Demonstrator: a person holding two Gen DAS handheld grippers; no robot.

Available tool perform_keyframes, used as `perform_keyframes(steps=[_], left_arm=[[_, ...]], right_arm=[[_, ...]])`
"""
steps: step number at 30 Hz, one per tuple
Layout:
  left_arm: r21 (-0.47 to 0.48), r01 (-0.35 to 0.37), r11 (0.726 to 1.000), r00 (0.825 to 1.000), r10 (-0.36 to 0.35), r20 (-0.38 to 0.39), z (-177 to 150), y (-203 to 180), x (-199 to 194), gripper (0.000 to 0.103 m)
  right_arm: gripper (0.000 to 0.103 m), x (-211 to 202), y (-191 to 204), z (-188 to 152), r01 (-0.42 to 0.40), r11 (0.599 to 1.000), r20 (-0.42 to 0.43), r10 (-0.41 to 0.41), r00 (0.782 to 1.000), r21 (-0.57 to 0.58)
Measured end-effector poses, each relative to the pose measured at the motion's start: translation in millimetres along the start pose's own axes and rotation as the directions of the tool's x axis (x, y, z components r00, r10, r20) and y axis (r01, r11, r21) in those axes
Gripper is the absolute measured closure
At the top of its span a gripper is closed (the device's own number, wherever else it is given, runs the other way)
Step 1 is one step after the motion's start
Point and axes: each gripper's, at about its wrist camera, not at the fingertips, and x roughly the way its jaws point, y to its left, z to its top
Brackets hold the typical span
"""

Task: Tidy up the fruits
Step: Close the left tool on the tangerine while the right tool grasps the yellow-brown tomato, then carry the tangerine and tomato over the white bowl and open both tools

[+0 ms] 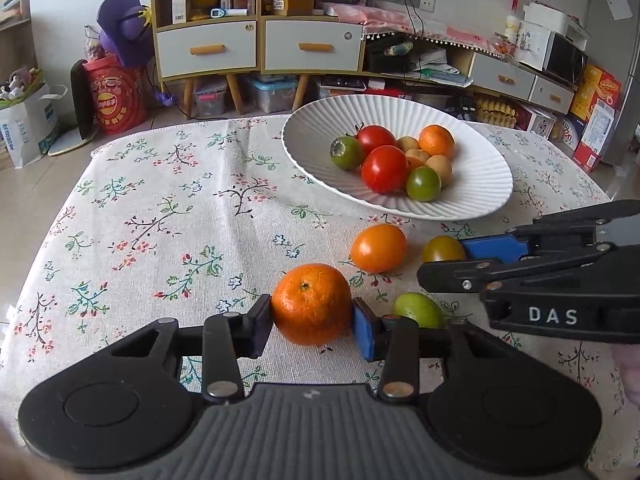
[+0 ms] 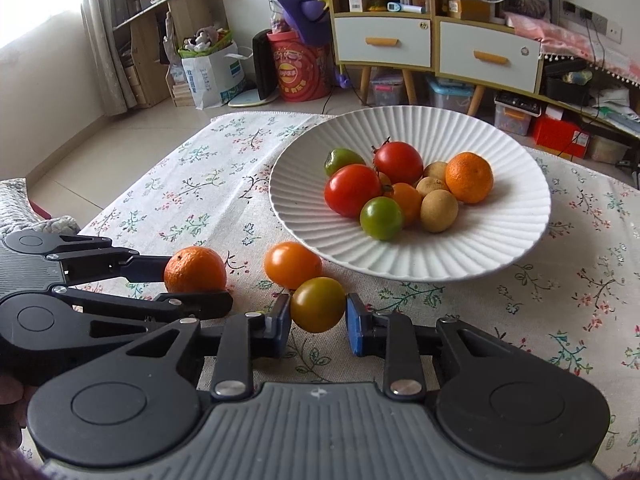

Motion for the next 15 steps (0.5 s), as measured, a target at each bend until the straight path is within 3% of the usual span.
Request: perform_keyframes(steps=[15], left_arm=[[-0.014, 0.029, 0.999, 0.999, -0.029, 0.040, 14.4, -12.2, -19.1, 0.062]], right_arm=[[0.077, -28.4, -7.4, 7.4, -0.014, 1.000, 0.047, 0.014, 0.999, 0.017]])
